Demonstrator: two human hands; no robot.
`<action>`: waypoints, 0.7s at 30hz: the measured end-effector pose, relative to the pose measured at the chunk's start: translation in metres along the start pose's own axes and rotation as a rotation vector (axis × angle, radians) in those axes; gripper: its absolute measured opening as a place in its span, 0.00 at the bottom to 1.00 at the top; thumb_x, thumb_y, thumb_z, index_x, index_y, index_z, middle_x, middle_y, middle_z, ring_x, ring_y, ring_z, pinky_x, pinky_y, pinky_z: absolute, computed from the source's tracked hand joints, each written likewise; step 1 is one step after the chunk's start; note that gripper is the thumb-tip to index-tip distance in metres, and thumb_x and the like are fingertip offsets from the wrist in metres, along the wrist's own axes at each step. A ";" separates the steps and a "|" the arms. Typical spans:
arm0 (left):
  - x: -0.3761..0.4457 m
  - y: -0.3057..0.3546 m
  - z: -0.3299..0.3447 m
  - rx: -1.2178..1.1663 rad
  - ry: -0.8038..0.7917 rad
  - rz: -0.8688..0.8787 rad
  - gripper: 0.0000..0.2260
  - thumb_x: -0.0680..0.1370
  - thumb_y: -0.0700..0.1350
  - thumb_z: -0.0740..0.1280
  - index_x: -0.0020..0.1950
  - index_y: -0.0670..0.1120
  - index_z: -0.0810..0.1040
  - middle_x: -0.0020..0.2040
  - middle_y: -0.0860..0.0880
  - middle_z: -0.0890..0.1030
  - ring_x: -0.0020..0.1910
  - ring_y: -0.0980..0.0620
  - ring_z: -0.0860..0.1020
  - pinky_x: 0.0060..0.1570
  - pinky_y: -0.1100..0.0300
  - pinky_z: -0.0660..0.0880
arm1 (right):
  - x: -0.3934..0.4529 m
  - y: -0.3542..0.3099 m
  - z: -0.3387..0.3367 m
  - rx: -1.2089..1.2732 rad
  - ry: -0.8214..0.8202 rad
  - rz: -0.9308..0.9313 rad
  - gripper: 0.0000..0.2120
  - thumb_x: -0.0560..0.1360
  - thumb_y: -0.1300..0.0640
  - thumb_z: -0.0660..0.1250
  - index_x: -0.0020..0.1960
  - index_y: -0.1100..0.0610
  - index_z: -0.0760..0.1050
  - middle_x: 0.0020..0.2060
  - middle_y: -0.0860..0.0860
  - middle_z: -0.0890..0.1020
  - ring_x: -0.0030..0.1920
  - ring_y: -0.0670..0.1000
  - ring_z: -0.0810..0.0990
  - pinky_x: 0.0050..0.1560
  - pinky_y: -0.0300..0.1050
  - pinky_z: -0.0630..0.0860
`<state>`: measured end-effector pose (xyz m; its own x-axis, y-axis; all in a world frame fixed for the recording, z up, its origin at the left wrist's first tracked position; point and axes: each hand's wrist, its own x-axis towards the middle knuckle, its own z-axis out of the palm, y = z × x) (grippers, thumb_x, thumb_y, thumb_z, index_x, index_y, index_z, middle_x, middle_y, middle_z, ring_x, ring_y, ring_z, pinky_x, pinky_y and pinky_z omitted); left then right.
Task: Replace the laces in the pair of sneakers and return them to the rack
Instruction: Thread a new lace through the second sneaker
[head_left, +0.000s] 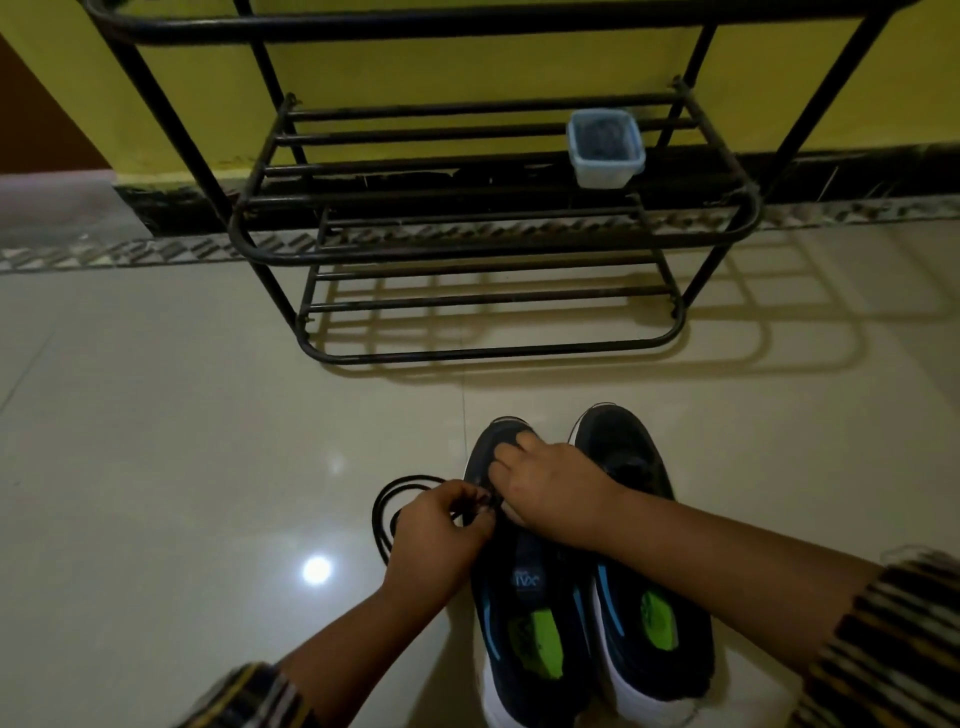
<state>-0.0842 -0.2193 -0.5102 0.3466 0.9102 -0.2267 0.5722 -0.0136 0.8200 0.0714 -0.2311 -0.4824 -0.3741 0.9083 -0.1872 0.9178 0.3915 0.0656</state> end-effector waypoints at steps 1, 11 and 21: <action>-0.001 0.000 0.001 -0.007 -0.005 -0.003 0.05 0.73 0.42 0.69 0.44 0.51 0.81 0.42 0.57 0.81 0.46 0.61 0.78 0.47 0.65 0.74 | 0.001 -0.002 -0.003 0.018 -0.012 0.030 0.18 0.48 0.51 0.82 0.33 0.55 0.79 0.31 0.51 0.78 0.32 0.51 0.78 0.21 0.36 0.67; -0.006 0.000 0.009 -0.141 0.081 -0.088 0.05 0.74 0.39 0.69 0.46 0.48 0.79 0.42 0.54 0.81 0.44 0.61 0.79 0.47 0.61 0.77 | -0.005 -0.016 -0.018 0.106 -0.064 0.230 0.11 0.68 0.54 0.73 0.47 0.57 0.80 0.49 0.54 0.78 0.52 0.56 0.75 0.37 0.44 0.68; -0.006 -0.004 0.008 -0.198 0.047 -0.101 0.03 0.74 0.38 0.69 0.46 0.45 0.80 0.43 0.52 0.82 0.44 0.58 0.79 0.48 0.58 0.78 | -0.029 -0.014 0.000 0.466 0.067 0.289 0.15 0.75 0.56 0.66 0.61 0.52 0.77 0.59 0.49 0.68 0.59 0.52 0.65 0.51 0.42 0.70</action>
<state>-0.0824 -0.2279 -0.5162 0.2568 0.9213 -0.2919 0.4437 0.1560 0.8825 0.0691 -0.2626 -0.4779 -0.0916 0.9825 -0.1620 0.9403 0.0318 -0.3390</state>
